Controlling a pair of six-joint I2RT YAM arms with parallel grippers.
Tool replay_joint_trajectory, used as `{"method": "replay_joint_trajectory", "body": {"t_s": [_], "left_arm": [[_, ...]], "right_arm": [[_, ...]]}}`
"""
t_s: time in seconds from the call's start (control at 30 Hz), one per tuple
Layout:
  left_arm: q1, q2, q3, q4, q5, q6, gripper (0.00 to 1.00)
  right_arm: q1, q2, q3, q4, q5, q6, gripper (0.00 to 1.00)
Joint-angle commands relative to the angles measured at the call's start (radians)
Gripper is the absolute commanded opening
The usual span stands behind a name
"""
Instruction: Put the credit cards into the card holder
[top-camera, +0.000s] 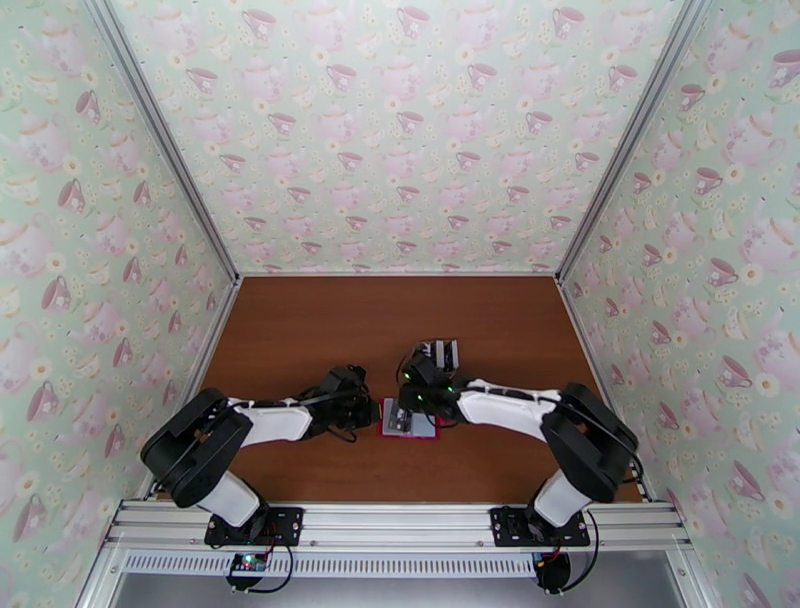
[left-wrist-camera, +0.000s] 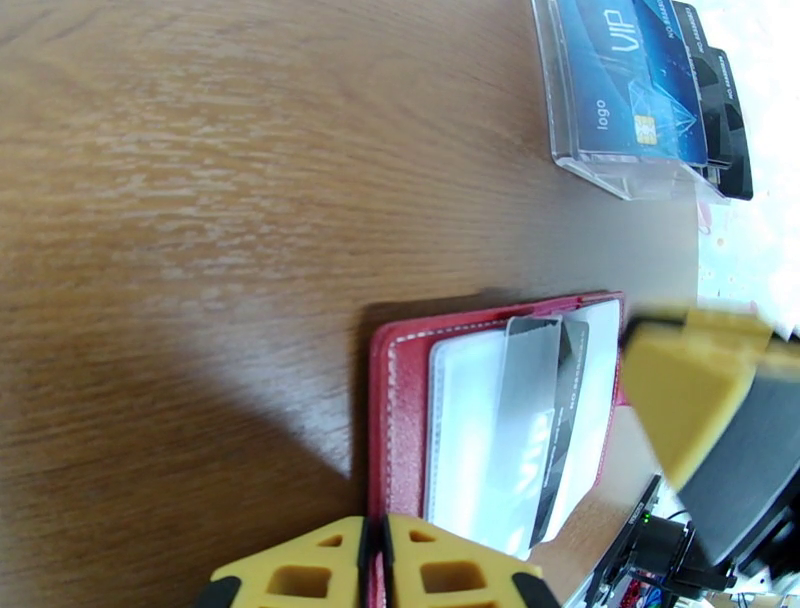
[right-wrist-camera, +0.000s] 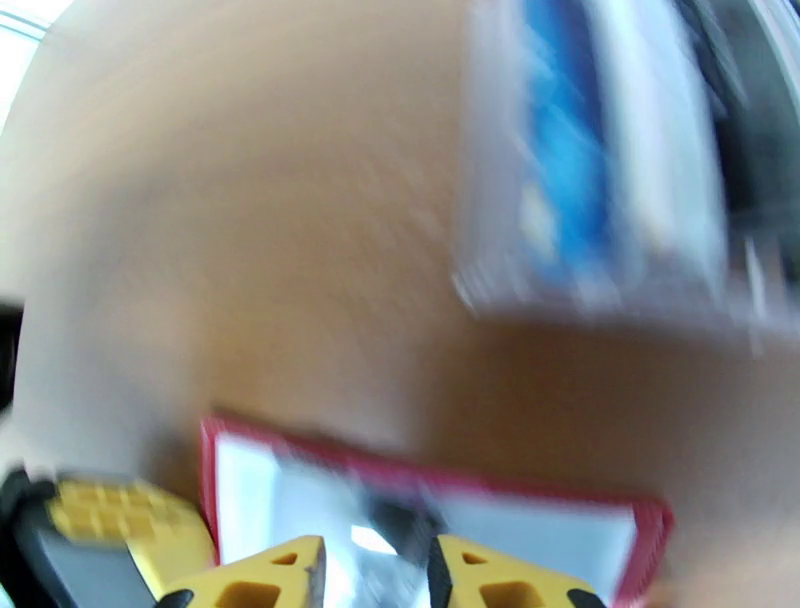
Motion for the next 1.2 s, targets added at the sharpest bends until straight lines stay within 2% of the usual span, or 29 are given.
{"method": "replay_joint_trajectory", "body": {"t_s": [0.0,0.2,0.43,0.6,0.93,1.17], "left_arm": [[-0.011,0.094,0.006,-0.012,-0.003,0.011,0.13],[-0.011,0.11,0.001,-0.001,0.003,0.011,0.13],[-0.011,0.114,-0.006,0.012,0.004,0.005,0.18],[-0.012,0.115,-0.013,0.025,0.011,-0.001,0.27],[-0.016,0.121,0.003,0.001,0.0,0.022,0.26],[-0.018,0.131,0.024,-0.041,-0.017,0.043,0.26]], "right_arm": [[0.002,-0.077,-0.102,0.154,-0.078,0.081,0.34],[0.002,-0.142,-0.248,0.338,-0.157,0.151,0.32],[-0.002,-0.115,-0.329,0.505,-0.223,0.202,0.29],[-0.024,-0.101,-0.354,0.538,-0.235,0.225,0.27],[-0.044,-0.119,-0.391,0.532,-0.227,0.233,0.24],[-0.061,-0.049,-0.404,0.603,-0.256,0.24,0.23]]}}
